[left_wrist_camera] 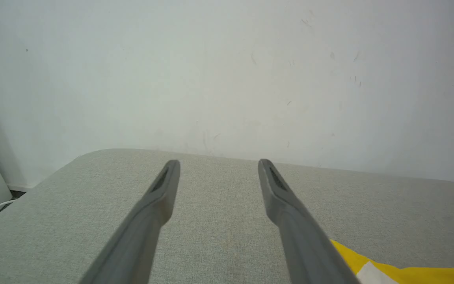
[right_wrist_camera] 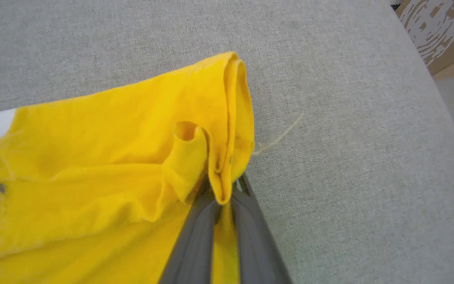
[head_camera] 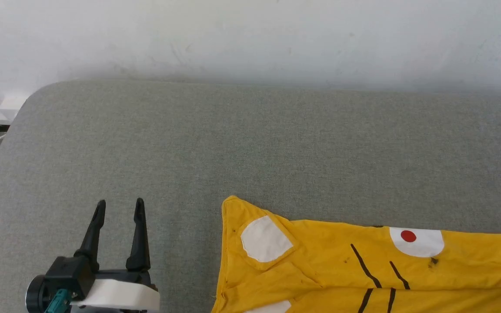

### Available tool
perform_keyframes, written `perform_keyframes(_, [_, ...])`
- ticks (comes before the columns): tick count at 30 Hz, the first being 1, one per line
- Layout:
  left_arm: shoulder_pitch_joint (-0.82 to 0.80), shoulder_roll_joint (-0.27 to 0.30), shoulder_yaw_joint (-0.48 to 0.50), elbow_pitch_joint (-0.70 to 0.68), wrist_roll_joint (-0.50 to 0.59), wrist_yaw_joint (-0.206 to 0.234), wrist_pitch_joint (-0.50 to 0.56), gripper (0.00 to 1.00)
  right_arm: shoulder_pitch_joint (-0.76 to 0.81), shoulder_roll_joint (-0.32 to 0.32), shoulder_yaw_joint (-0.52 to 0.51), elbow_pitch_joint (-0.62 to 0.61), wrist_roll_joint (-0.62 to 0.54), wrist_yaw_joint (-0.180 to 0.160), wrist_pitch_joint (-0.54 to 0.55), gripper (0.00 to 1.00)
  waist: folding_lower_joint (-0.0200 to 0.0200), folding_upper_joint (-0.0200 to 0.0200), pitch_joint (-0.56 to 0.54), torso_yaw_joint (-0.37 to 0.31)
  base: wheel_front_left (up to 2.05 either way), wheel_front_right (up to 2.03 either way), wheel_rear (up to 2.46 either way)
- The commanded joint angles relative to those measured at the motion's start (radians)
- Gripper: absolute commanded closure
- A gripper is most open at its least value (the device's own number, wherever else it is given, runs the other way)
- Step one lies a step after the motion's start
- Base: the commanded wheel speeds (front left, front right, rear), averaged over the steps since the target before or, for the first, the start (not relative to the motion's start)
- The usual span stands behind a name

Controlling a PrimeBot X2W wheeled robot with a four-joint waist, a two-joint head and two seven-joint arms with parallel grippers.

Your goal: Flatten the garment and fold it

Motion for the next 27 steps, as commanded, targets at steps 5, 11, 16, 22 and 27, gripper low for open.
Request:
perform_keyframes(5, [0.023,-0.02,0.011,0.006,0.019,-0.017,-0.005,0.0,0.038,0.025,0.024,-0.079,0.042,-0.002,0.025,1.0,-0.0001,-0.0001,-0.021,-0.004,0.0,0.0,0.0])
perform_keyframes(11, [0.03,-0.034,0.018,0.017,0.028,-0.036,-0.005,0.0,0.126,0.044,0.136,-0.25,0.092,-0.002,0.102,1.0,-0.0001,-0.0001,-0.045,0.003,0.0,0.0,0.0])
perform_keyframes(16, [0.034,-0.048,0.016,0.021,0.035,-0.047,-0.005,0.0,0.188,0.054,0.286,-0.387,0.159,-0.002,0.177,1.0,-0.0001,-0.0001,-0.061,0.03,0.0,0.0,0.0])
perform_keyframes(22, [0.038,-0.055,0.015,0.04,0.041,-0.065,-0.005,0.0,0.169,0.103,0.476,-0.472,0.23,-0.002,0.223,1.0,-0.0001,-0.0001,-0.07,0.072,0.0,0.0,0.0])
perform_keyframes(27, [0.024,-0.063,0.019,0.041,0.042,-0.072,-0.005,0.0,0.085,0.161,0.594,-0.43,0.329,-0.002,0.223,1.0,-0.0001,-0.0001,-0.064,0.112,0.0,0.0,0.0])
